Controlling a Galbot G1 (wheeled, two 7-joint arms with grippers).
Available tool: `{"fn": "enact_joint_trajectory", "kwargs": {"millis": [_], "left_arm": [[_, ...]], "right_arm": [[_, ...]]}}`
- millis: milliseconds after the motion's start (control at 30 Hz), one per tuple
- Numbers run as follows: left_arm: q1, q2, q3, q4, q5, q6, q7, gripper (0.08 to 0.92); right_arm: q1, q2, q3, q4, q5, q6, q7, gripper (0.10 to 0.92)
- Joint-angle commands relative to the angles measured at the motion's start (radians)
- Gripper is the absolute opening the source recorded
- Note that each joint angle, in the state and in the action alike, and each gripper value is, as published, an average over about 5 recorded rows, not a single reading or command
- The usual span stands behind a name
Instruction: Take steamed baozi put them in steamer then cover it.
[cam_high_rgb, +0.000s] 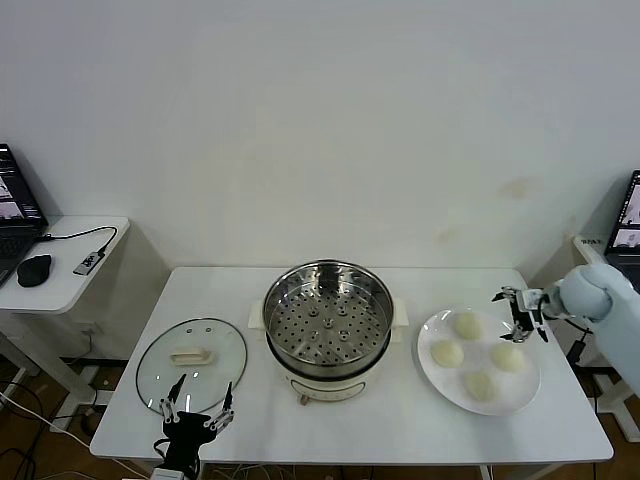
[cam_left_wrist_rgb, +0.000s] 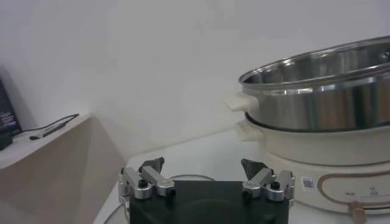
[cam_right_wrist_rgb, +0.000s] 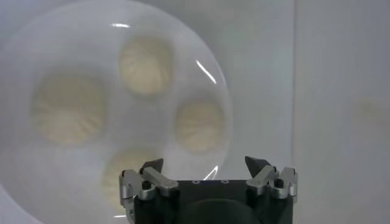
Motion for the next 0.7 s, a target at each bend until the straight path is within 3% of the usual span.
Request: {"fn": "enact_joint_trajectory", "kwargs": {"millis": [33, 700], "left_arm": [[0.002, 0.002, -0.004, 0.004, 0.007, 0.002, 0.002, 0.823], [-0.005, 0.009, -0.005, 0.008, 0.008, 0.0, 0.004, 0.823]], "right_arm": [[0.113, 0.097, -0.126, -0.132, -0.018, 0.014, -0.032, 0.823], [0.086, 0.191, -0.119, -0.224, -0.081, -0.02, 0.042, 0.812]]}}
